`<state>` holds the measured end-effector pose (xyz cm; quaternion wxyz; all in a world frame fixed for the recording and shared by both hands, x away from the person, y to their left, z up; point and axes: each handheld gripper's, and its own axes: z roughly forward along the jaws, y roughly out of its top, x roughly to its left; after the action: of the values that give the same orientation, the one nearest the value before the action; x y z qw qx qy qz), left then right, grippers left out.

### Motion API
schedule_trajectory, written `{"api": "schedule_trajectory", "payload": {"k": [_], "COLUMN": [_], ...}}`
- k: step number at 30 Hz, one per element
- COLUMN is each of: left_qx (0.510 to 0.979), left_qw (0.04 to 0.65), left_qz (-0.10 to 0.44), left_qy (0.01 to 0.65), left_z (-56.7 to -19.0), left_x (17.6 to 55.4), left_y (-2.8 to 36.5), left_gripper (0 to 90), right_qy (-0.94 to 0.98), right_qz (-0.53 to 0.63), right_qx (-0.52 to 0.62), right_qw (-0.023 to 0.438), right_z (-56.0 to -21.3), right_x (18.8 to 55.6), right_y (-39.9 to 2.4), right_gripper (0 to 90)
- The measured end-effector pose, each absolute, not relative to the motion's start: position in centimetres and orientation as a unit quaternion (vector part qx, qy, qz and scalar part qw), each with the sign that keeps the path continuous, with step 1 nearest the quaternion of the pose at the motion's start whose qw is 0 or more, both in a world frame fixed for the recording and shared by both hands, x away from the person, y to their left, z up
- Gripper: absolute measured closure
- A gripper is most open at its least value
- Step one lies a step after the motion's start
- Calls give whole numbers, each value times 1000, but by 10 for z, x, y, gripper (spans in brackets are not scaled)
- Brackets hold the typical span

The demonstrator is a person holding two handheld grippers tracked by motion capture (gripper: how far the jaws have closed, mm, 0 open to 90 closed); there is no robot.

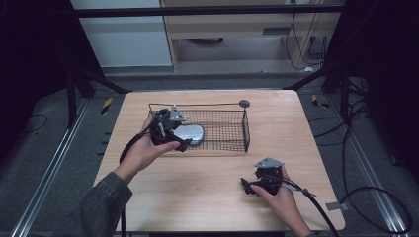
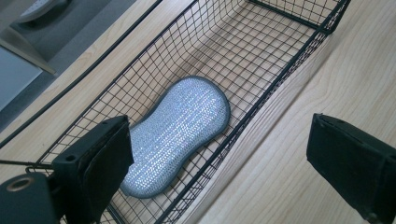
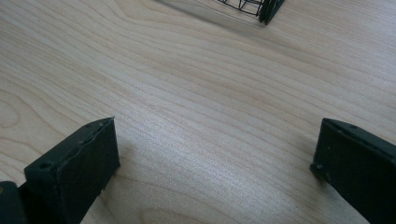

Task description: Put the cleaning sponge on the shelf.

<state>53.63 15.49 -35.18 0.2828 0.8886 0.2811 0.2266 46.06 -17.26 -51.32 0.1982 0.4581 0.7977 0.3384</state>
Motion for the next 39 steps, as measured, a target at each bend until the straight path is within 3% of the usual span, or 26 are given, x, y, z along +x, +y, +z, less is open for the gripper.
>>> {"api": "schedule_trajectory", "payload": {"k": [39], "left_qx": [867], "left_qw": [300], "left_qz": [195], "left_qy": [345], "left_z": [-445], "left_x": [471], "left_y": [197], "left_gripper": [63], "right_qy": [797], "right_qz": [338], "right_qx": [460], "right_qw": [198], "right_z": [-513], "right_x": [460], "right_y": [-172], "right_gripper": [4]}}
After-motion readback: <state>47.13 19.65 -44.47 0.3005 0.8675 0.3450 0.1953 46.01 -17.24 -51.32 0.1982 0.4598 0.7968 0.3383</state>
